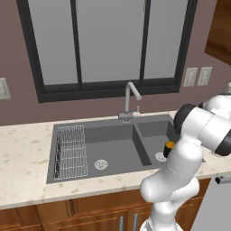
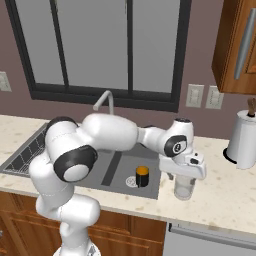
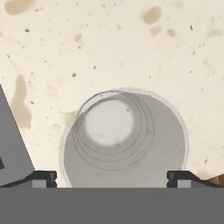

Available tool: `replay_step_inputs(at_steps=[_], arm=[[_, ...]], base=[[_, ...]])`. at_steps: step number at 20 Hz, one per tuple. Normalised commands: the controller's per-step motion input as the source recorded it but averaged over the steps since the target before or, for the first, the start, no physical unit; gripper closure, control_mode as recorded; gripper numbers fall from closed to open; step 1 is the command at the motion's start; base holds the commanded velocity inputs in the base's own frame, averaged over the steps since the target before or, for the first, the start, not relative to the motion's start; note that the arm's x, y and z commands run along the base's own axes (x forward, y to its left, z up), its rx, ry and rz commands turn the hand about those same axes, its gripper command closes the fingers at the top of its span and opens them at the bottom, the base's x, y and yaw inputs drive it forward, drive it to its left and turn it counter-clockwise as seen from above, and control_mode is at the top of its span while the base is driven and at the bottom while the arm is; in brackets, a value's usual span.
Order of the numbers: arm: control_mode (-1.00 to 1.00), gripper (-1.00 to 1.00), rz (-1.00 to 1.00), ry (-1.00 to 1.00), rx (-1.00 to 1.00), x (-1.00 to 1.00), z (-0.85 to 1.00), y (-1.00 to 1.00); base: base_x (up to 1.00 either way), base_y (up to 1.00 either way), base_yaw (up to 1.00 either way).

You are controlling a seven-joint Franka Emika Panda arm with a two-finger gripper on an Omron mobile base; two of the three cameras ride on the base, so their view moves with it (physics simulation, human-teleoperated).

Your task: Move any existing items from the left basin to the right basin for drying. Then move the glass cup from the counter to the left basin of the sink for washing.

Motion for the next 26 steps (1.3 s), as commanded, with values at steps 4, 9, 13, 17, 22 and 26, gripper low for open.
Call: replay_step_inputs(at_steps=[4, 9, 13, 17, 22, 26], arm=[[-1.0, -1.0, 0.02, 0.0, -0.12, 0.04, -0.11, 0.0], [-1.0, -1.0, 0.03, 0.0, -0.11, 0.04, -0.01, 0.0], [-1.0, -1.0, 0.03, 0.0, -0.09, 0.0, 0.0, 0.0], [-1.0, -1.0, 0.03, 0.0, -0.08, 0.0, -0.03, 0.08], [-1.0, -1.0, 0.04, -0.01, -0.05, 0.0, -0.08, 0.05], [-1.0, -1.0, 0.05, -0.01, -0.04, 0.0, -0.03, 0.0]], base=[[0.0, 0.0, 0.0], [0.0, 0.0, 0.0], [0.0, 0.0, 0.0], [0.0, 0.0, 0.0], [0.0, 0.0, 0.0], [0.0, 0.0, 0.0]])
